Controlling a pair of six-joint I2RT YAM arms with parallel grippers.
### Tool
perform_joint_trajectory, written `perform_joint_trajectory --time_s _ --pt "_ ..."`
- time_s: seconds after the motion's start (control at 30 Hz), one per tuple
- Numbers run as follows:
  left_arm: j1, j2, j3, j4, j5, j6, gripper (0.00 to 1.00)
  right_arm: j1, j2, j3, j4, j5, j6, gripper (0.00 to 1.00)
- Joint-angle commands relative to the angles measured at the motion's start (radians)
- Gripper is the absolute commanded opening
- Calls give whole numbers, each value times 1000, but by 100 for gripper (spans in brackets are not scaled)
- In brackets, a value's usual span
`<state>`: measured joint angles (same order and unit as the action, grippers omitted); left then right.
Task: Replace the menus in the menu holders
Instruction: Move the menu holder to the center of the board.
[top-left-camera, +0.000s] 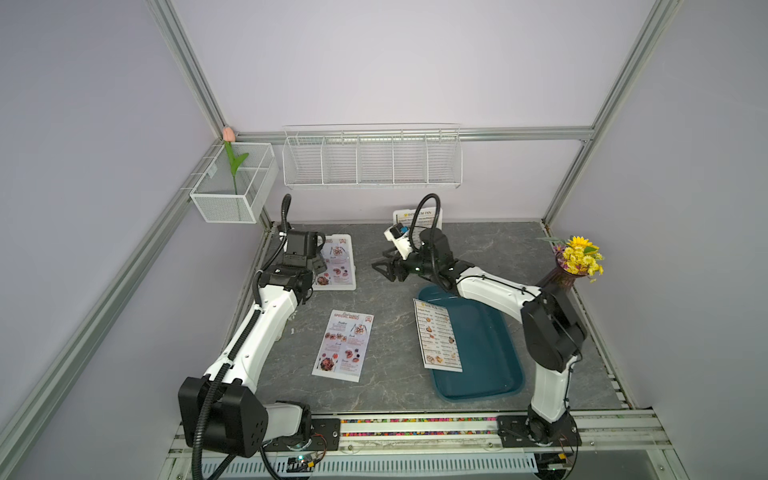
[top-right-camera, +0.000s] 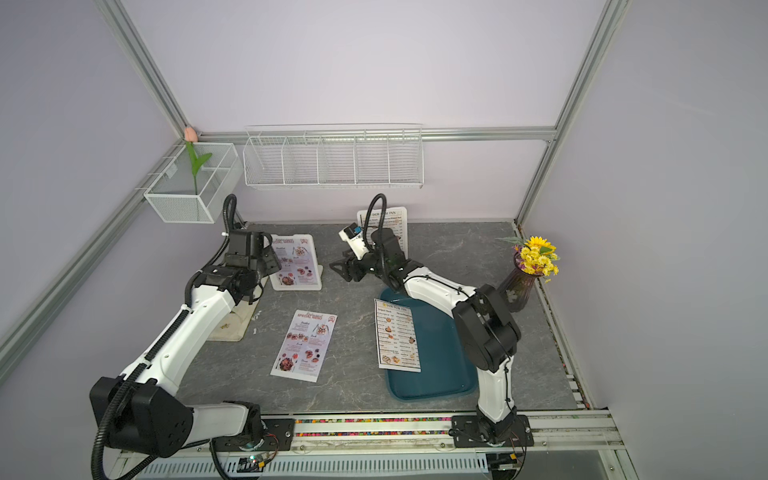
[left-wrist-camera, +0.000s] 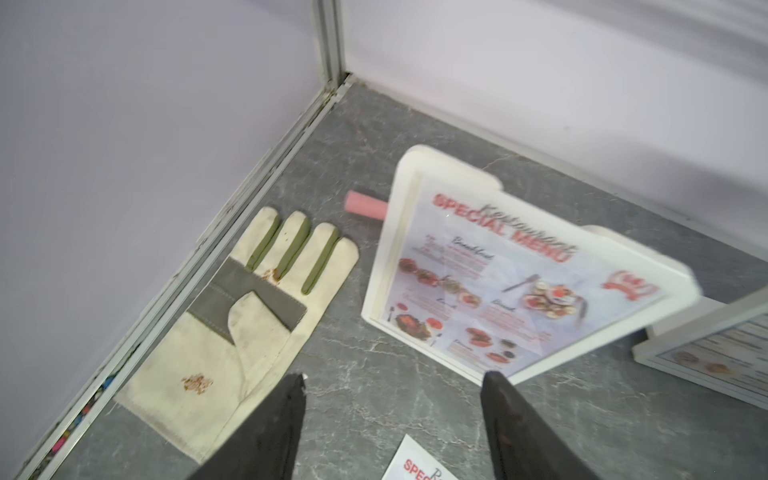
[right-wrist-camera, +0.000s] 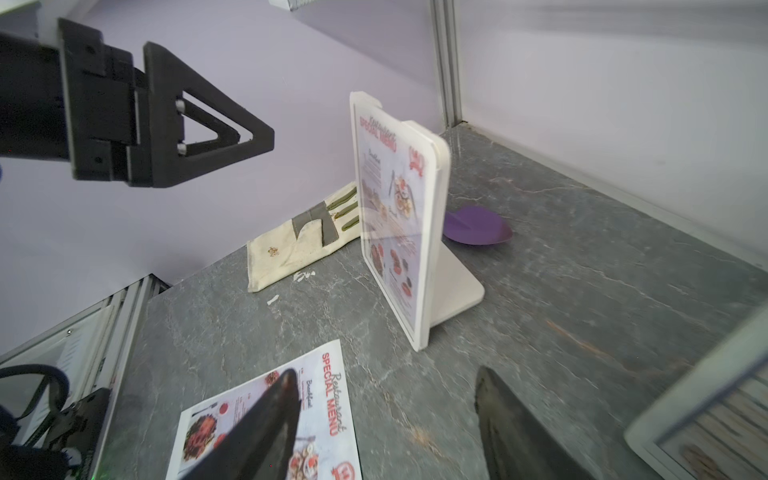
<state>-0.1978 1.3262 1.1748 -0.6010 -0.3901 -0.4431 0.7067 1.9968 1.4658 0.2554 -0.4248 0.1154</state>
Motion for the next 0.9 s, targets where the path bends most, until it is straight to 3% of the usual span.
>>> perform_joint_trajectory --time_s 0.0,0.17,0.33,0.5,0.87 --pt "8 -3 -16 14 47 -64 70 23 95 92 21 76 32 71" --pt "5 -39 -75 9 214 -117 69 37 247 236 22 94 76 72" --pt "4 -122 -227 38 196 -170 68 41 384 371 36 79 126 72" --pt "5 -189 -291 62 203 -162 68 48 495 497 49 18 168 70" --pt "3 -175 -288 76 237 -153 68 46 552 519 187 -71 250 42"
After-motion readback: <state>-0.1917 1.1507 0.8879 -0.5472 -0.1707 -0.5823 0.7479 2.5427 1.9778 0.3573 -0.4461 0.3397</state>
